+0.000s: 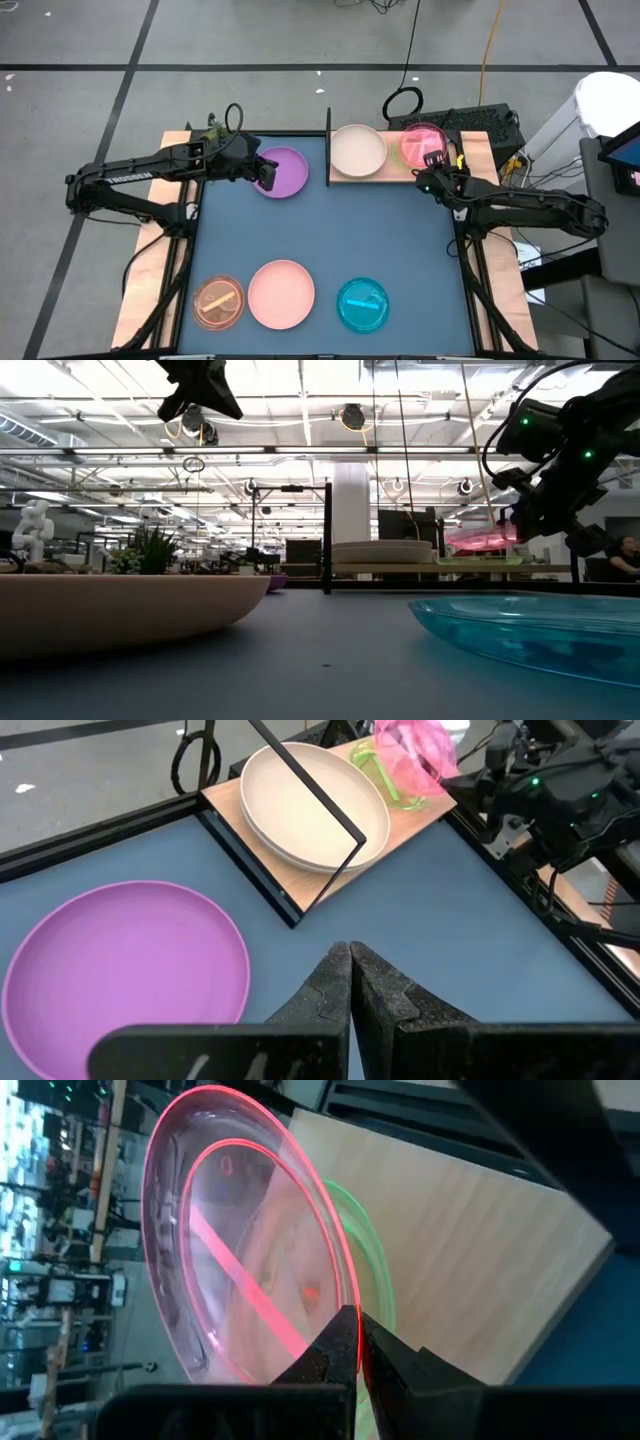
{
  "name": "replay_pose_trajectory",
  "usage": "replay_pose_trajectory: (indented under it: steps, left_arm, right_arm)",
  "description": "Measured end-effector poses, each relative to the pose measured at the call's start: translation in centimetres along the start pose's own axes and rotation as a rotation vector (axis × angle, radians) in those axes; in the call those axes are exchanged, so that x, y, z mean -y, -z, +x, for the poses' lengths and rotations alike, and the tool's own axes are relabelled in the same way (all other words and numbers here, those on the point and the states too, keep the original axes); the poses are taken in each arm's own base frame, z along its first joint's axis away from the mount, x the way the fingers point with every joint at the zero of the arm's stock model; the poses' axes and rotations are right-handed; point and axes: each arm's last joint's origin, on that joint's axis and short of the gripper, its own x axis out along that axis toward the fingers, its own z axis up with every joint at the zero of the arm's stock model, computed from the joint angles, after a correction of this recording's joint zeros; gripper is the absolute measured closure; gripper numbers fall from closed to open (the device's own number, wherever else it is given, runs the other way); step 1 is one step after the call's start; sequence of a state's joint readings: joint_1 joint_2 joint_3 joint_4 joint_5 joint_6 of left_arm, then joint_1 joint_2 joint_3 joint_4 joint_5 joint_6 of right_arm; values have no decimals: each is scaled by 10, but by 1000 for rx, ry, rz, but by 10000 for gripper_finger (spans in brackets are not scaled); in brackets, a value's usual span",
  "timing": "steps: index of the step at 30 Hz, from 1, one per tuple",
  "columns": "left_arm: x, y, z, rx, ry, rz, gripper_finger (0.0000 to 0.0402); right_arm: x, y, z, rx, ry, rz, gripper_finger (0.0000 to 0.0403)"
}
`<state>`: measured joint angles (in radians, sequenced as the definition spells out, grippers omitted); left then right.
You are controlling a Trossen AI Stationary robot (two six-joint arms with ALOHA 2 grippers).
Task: Place and stack plates onto a shelf
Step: Stack the pink plate on top of the green plate on the shelf
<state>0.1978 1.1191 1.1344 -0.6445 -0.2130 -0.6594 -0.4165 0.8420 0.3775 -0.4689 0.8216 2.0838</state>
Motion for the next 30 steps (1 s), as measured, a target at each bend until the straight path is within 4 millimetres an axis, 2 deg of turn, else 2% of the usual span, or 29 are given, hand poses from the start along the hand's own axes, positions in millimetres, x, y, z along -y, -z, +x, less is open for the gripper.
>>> replay_pose_trajectory:
  steps: [16, 30]
  left_arm:
    - [0, -1, 0, 20, -7, -27, 398]
    - [0, -1, 0, 20, -6, -33, 398]
  right_arm:
    - [-2, 11, 8, -39, 12, -15, 403]
    - [0, 11, 10, -46, 40, -20, 403]
